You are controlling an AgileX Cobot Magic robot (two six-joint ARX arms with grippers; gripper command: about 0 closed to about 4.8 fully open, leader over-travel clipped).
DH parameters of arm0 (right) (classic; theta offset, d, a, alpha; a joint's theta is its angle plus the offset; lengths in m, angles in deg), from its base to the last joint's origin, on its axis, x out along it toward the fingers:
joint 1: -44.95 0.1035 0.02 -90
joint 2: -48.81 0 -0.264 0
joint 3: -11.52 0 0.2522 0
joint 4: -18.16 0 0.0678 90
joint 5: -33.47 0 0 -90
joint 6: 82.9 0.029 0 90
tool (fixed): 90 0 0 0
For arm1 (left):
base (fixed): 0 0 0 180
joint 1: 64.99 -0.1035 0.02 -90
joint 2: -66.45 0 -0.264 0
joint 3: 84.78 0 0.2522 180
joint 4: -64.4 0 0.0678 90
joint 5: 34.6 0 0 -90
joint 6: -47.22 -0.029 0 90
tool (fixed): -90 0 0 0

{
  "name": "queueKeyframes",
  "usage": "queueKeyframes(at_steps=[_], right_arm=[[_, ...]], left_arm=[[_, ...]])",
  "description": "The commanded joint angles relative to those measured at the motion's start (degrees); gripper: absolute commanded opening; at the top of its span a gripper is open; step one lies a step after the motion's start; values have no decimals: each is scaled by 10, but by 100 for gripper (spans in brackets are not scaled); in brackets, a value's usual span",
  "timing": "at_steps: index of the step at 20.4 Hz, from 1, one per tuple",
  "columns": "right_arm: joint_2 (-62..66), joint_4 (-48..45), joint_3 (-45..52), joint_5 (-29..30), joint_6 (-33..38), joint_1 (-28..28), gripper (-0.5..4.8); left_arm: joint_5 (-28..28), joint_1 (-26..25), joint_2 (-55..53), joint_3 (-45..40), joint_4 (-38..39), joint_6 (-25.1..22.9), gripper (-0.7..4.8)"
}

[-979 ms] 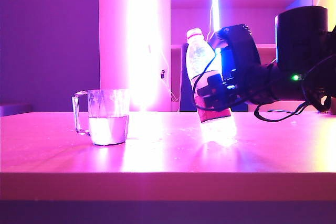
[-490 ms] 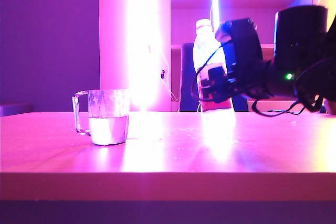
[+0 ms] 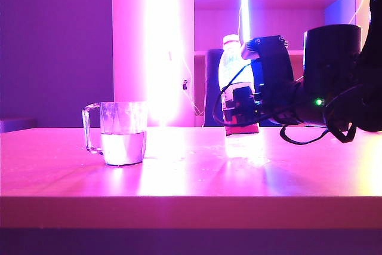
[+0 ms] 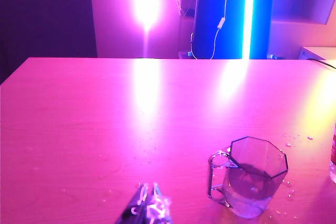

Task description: Pick up the mineral water bottle on the table and pour water into the mug until it's half full.

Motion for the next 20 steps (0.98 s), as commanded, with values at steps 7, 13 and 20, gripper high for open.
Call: queueKeyframes(at_steps=[7,13,20], right_arm=[[7,-16,1,-1,5,2,429],[4,-17,26,3,5,9,479],[-83,-17,159,-19,5,24,479]], left_arm=[[-3,0,0,2,1,-14,-5],[-3,0,0,2,1,-14,-5],[66,0,0,-32,-1,-17,-5]])
